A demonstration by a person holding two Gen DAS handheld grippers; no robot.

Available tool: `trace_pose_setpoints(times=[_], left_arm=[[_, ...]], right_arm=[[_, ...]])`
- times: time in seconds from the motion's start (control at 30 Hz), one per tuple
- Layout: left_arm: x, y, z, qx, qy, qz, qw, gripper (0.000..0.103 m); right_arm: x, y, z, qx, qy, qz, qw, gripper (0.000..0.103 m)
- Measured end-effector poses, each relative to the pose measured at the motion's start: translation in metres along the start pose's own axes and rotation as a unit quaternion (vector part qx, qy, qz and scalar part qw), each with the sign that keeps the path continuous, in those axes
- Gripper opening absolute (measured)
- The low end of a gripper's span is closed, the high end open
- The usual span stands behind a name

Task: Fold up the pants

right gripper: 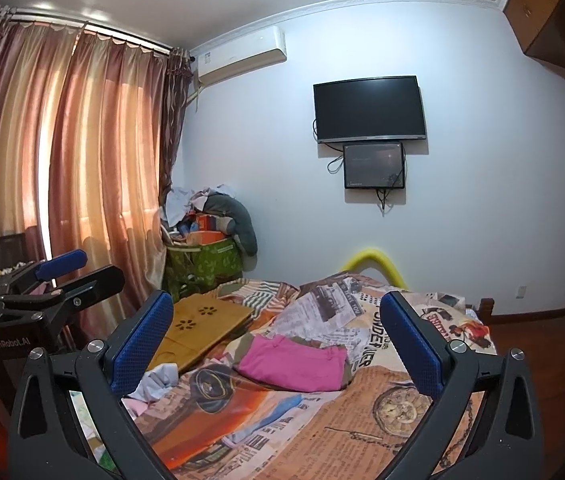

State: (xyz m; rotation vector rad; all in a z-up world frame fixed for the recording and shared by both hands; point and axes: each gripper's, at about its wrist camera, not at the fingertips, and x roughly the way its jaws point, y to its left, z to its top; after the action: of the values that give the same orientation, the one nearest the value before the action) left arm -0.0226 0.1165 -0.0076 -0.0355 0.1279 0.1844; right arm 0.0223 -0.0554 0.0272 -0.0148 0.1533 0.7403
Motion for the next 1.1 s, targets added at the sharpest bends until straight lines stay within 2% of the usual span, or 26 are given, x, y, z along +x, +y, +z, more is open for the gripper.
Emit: trace_pose_setpoints(times=[1.1], left_arm=[[0.0078,-0.0074,-0.0028,0.004,0.021,0.003,0.9998,0.103]], right_arm=[[-0.0084,0.0001,0.0001,0.004,0.005,-0.004,1.0,0.103]])
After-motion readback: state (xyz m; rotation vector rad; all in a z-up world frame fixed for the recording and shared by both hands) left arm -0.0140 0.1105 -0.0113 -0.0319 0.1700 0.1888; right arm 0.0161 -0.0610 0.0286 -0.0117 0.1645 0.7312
